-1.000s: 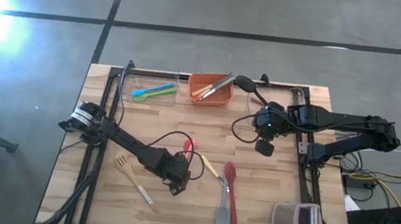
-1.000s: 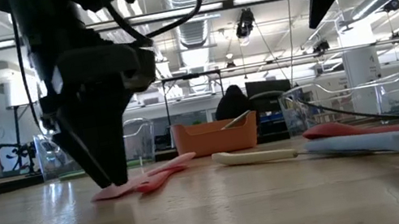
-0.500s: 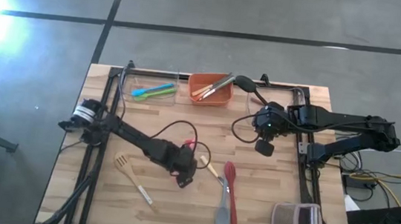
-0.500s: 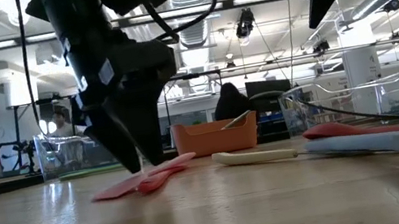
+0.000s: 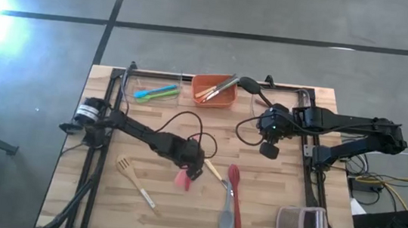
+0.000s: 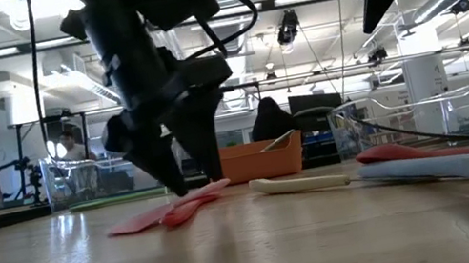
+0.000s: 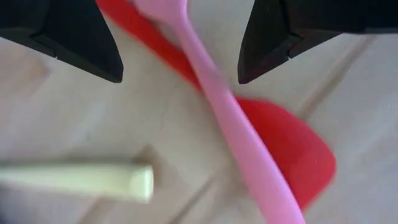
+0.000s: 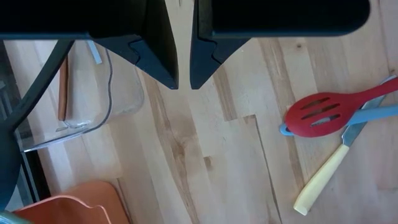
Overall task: Pick & Place Kitchen Items
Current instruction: Put the pink spatula into the left transparent bin
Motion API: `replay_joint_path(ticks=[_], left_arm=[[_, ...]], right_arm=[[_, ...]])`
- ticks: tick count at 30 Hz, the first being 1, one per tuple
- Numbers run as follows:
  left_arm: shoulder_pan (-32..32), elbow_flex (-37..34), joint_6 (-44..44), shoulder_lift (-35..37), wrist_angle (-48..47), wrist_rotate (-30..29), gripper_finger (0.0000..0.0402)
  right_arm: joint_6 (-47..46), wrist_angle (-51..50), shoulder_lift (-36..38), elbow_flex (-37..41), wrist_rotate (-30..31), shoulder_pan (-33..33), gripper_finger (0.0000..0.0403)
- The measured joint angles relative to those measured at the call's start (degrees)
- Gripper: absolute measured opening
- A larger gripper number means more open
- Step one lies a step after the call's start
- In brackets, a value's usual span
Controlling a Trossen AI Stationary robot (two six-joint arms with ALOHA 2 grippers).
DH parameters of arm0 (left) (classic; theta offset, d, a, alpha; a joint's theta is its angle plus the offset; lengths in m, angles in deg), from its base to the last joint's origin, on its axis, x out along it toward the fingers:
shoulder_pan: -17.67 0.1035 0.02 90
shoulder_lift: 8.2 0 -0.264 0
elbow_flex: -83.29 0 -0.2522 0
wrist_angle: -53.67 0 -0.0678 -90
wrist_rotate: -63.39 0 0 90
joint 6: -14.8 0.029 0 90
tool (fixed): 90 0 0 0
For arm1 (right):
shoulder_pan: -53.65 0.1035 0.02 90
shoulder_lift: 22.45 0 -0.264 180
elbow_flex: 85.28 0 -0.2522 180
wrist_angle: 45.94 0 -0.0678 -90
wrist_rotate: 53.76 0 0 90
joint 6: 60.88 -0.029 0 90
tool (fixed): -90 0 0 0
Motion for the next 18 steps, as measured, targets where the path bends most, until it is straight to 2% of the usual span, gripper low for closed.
replay_joint_path(ticks=[8, 18], left_arm=[[3.7, 0.0, -1.1, 0.0, 1.4, -0.7, 0.0319], [4.5, -0.1, -0.9, 0.0, 1.7, -2.2, 0.0319]], right_arm=[[0.0, 0.0, 0.0, 0.0, 0.0, 0.0, 0.0034], [0.4, 0.1, 0.0, 0.0, 0.1, 0.0, 0.0034]])
